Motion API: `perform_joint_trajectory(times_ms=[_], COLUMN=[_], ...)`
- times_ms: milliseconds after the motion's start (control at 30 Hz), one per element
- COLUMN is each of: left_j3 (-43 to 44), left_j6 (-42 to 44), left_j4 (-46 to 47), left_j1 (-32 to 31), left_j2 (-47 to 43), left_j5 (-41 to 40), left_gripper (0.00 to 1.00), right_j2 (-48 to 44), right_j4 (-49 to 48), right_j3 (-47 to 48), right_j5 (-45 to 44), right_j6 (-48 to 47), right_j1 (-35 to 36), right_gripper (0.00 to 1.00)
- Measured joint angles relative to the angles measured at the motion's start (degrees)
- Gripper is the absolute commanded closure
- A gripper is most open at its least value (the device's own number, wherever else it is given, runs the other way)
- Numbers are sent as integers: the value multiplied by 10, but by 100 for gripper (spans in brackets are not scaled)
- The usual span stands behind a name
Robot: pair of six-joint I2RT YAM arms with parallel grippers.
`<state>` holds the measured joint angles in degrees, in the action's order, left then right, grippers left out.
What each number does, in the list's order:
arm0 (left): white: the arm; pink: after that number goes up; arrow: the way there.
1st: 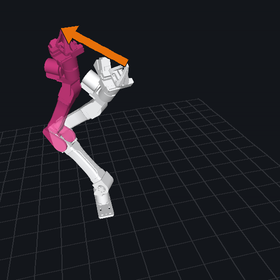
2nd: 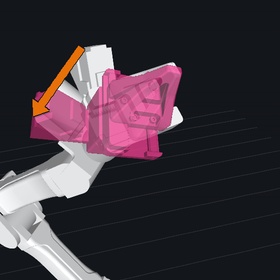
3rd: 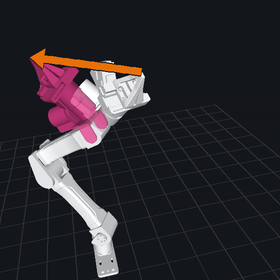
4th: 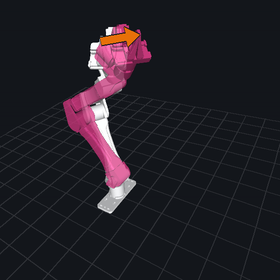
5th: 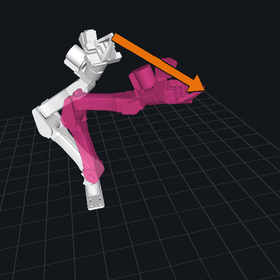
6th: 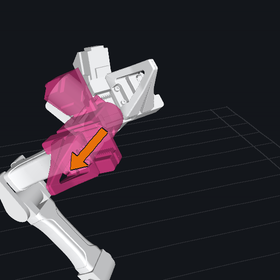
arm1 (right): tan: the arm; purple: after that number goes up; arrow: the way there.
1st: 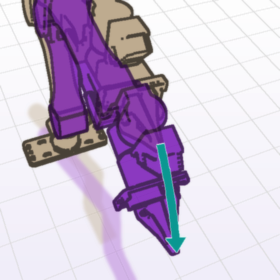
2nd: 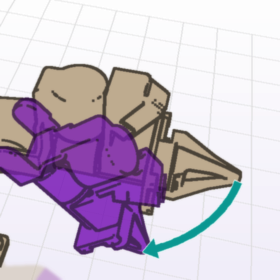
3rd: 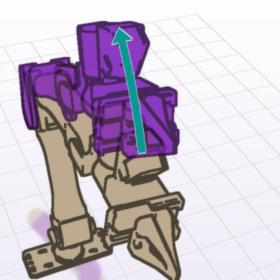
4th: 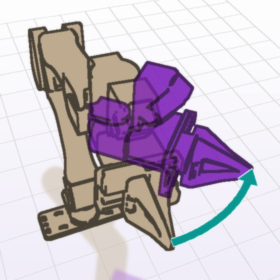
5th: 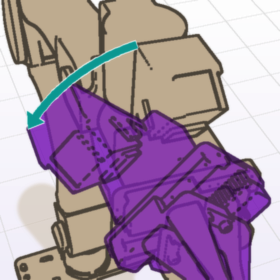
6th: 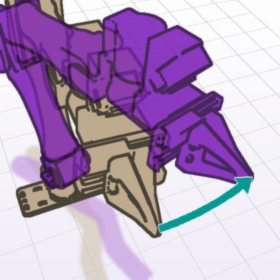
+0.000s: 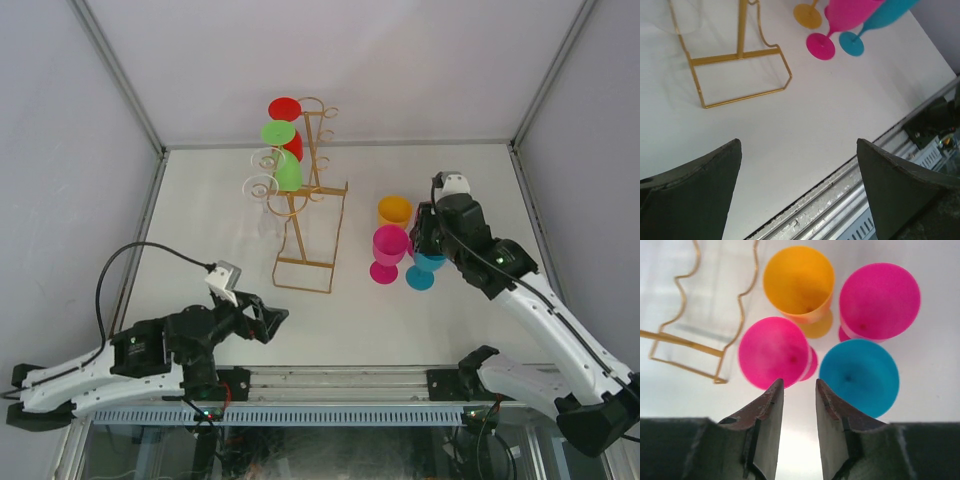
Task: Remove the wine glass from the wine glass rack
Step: Pick up the wine glass from the wine rack.
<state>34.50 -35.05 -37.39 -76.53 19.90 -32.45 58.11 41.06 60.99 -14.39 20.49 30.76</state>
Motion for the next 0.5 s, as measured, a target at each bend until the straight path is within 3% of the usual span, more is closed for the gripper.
perform_joint_trajectory(times_ms=[233, 433, 500], left_j3=[-14, -4, 16], left_j6=[-47, -58, -58], left_j4=[-3, -20, -32], left_j1=[130, 223, 260], left_j2=[-42, -57, -52], left_j5=[50, 77, 90], left_gripper=[0, 0, 0], right_j2=[-62, -114, -149], right_j4=[3, 7, 7], right_j3=[0, -2, -7], right_j5=[89, 141, 150], right_j6=[66, 121, 143], right_j1=[0, 0, 0], right_gripper=[54, 25, 23])
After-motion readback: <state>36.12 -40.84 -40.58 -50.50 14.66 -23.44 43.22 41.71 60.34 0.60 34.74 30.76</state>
